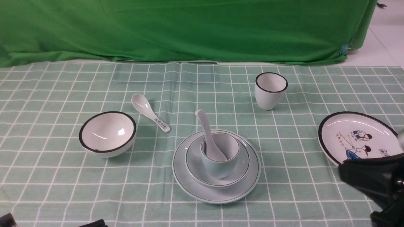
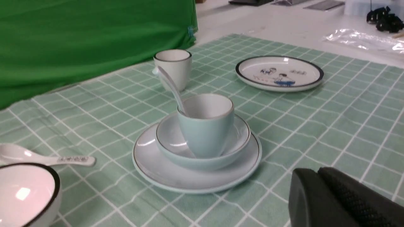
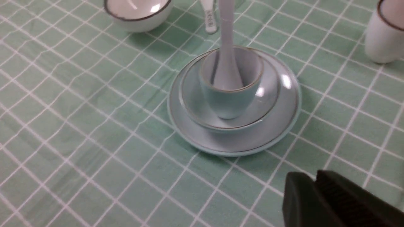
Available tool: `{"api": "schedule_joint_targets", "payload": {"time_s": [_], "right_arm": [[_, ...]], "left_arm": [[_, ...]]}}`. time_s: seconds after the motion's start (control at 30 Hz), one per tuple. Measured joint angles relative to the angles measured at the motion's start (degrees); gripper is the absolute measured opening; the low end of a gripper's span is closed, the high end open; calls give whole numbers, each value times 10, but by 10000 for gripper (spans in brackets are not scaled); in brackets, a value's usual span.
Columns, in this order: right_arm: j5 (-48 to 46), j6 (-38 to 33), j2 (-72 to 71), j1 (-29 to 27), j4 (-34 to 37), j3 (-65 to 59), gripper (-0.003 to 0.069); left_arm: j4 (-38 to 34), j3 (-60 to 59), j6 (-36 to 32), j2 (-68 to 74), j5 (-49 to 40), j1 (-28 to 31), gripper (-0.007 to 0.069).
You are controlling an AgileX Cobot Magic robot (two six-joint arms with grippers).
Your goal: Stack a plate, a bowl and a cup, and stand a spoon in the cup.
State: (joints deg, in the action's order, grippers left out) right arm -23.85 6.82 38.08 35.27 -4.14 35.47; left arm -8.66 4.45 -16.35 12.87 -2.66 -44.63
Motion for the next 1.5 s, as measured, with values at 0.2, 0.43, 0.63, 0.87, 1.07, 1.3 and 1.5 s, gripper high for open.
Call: {"api": "schedule_joint_targets", "payload": {"time_s": [0.2,0.43,0.63,0.87,1.07,1.3,1.5], "right_arm": [[57,-68,-218,-204,6,-196,16],[108,-94,-378,-290,7,-353,16],[105,-97,-380,-294,8,-358,16],[105,-97,-380,-294,8,-358,18],[105,-97,-380,-294,8,-358,24],[105,-97,-380,-294,8,-358,42],[105,-97,-380,-294,8,-358,54]], "left_arm": [[0,-2,0,0,-8,0,12],[0,-2,0,0,-9,0,12],[0,-2,1,0,-11,0,12],[0,-2,1,0,-11,0,12],[0,-2,1,0,-11,0,12],[0,-2,1,0,-11,0,12],[0,-2,1,0,-11,0,12]]}}
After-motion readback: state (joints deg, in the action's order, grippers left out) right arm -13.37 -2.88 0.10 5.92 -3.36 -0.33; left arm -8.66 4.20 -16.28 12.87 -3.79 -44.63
